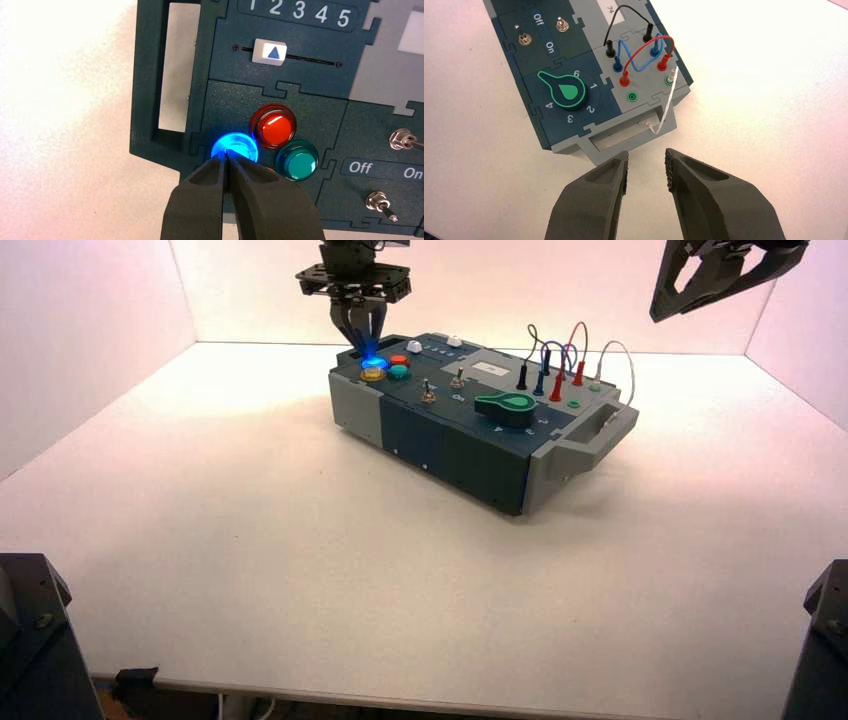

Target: Push the blue button with the left gripper.

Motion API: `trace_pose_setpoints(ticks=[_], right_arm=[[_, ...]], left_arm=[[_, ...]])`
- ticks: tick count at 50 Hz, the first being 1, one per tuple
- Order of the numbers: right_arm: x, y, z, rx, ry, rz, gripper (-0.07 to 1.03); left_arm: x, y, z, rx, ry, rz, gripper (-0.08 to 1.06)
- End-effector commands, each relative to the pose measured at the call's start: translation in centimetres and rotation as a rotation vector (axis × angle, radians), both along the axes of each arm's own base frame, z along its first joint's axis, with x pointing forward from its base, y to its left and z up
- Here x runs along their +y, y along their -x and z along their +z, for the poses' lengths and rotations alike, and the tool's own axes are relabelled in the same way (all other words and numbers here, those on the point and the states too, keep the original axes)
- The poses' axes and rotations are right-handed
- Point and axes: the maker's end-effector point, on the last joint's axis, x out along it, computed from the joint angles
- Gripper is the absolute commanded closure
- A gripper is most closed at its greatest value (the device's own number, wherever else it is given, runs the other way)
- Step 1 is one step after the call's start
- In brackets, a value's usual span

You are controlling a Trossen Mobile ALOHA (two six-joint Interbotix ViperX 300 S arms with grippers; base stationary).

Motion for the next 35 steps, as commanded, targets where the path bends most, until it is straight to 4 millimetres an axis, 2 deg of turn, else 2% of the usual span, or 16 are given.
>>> trace_pose_setpoints(ticks=[1,12,18,28,35], right_arm=[[0.2,-0.5,0.8,-0.024,-0.011,-0.002,0.55],[0.1,-0.5,0.8,-0.023,-0.010,-0.004,0.55],[0.1,-0.5,0.8,-0.025,-0.011,-0.004,0.55],[0.1,-0.5,0.9,-0.025,-0.011,-0.005,0.55],[0.1,-0.5,1.0,-0.030,-0.013,-0.005,0.55]], left_arm=[[-0.1,-0.8,1.3,-0.033,0.011,-0.002,1.00],[0.0,-0.6,0.9,-0.020,0.006,-0.003,1.00],[0.0,-0.6,1.6,-0.031,0.012,-0.002,1.00],[-0.1,-0.8,5.1,-0.092,0.038,-0.007,1.00],[0.1,0.1,8.0,-0.135,0.055,-0.010,1.00]])
